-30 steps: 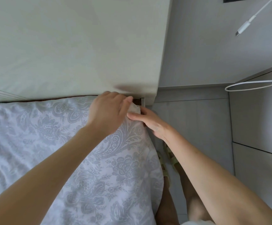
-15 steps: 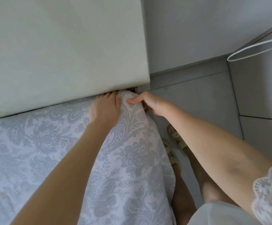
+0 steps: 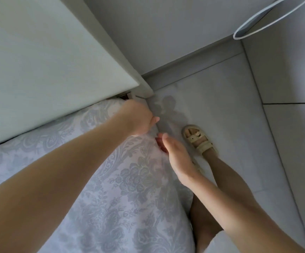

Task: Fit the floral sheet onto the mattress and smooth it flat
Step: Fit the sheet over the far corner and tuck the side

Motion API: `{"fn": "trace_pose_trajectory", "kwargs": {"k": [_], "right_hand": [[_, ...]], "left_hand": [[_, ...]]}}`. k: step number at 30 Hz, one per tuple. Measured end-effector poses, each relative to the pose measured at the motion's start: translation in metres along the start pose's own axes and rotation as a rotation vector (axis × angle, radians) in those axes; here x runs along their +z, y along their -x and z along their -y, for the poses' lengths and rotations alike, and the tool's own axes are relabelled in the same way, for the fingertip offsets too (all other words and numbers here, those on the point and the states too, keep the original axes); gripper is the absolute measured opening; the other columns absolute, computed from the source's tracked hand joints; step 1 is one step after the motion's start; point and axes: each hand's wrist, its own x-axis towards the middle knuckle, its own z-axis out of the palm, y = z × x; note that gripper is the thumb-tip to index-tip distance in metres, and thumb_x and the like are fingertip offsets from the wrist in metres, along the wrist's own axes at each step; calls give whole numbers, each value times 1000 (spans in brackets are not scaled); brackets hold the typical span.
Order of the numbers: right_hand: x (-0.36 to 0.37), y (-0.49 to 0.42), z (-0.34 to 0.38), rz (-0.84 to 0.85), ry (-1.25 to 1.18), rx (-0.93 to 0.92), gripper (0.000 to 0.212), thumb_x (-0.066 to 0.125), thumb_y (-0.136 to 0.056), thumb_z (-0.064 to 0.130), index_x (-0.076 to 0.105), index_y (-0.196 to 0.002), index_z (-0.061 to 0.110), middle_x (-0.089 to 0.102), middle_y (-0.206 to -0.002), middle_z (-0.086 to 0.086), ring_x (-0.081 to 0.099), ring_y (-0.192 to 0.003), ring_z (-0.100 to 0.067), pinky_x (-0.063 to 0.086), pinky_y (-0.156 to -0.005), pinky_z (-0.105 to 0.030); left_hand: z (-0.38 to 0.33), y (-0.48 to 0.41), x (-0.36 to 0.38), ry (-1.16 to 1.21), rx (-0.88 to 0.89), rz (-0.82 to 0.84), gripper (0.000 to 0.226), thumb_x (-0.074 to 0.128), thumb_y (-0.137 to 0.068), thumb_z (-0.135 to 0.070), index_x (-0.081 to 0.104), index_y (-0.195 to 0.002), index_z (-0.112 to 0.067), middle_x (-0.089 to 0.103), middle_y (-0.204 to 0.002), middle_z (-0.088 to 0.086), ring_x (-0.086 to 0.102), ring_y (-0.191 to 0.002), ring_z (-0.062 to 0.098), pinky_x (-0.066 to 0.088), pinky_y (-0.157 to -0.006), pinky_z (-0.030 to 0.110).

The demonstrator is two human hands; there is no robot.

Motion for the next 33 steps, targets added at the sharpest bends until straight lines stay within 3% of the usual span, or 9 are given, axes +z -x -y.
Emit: {"fn": "trace_pose_trajectory", "kwargs": {"k": [3,7,11,16,20,24,26,30,33], "right_hand": [[13,11,-19,120,-113,2,37,41,-97,41,64,-117,20,66,-119,-3,60,-115,-15,44,-103,-38],[14,8,-20,136,-260,23,29,35,-100,32,58,-117,27,62,-122,8,58,-113,0,45,-97,-18],[7,-8,-14,293,-266,133,55,23,-99,49,57,-127,16,59,-130,1,54,-121,-6,40,-104,-22],[17,-48,9,454,-194,347,75,19,-90,71,57,-127,18,65,-121,-1,60,-112,-14,44,-100,-31],[17,-60,9,421,-123,346,70,26,-90,70,54,-133,21,60,-130,-3,57,-118,-16,41,-105,-34],[-12,-35,-30,390,-132,509,99,24,-75,86,64,-121,8,67,-118,-14,61,-113,-28,43,-104,-43],[-13,-26,-43,402,-193,507,94,22,-81,82,63,-121,7,66,-118,-14,60,-114,-28,41,-106,-44],[2,-33,-37,454,-238,435,75,21,-90,72,63,-119,17,67,-119,-8,60,-115,-20,43,-104,-36],[0,-32,-41,489,-298,490,90,20,-84,79,56,-128,10,65,-121,-9,57,-120,-24,39,-107,-40]], "left_hand": [[-9,-16,0,-141,-14,241,51,12,-103,-37,51,-128,-16,60,-116,12,56,-108,30,45,-83,37],[-4,-12,-3,-131,-21,314,57,8,-101,-43,40,-137,-11,49,-136,15,46,-124,32,38,-95,38],[7,-4,-2,-65,18,194,61,7,-99,-46,51,-118,-8,58,-121,15,53,-113,32,36,-84,35],[10,-12,0,-32,43,152,60,7,-99,-46,54,-109,-9,62,-112,13,55,-107,30,32,-77,33],[2,-17,-3,-75,60,91,62,9,-100,-44,60,-106,-10,63,-108,11,56,-103,28,33,-76,32],[-17,11,8,-48,189,-99,65,9,-97,-47,59,-75,-13,64,-83,6,57,-91,26,47,-85,39],[-28,26,19,7,188,-60,60,8,-97,-49,49,-64,-19,59,-75,2,56,-86,23,48,-83,39],[-39,34,30,79,89,-98,55,9,-99,-45,48,-68,-20,47,-68,-3,47,-76,17,37,-72,31],[-47,35,35,32,54,-119,55,10,-100,-43,46,-67,-18,44,-66,-1,42,-71,18,37,-69,31]]}}
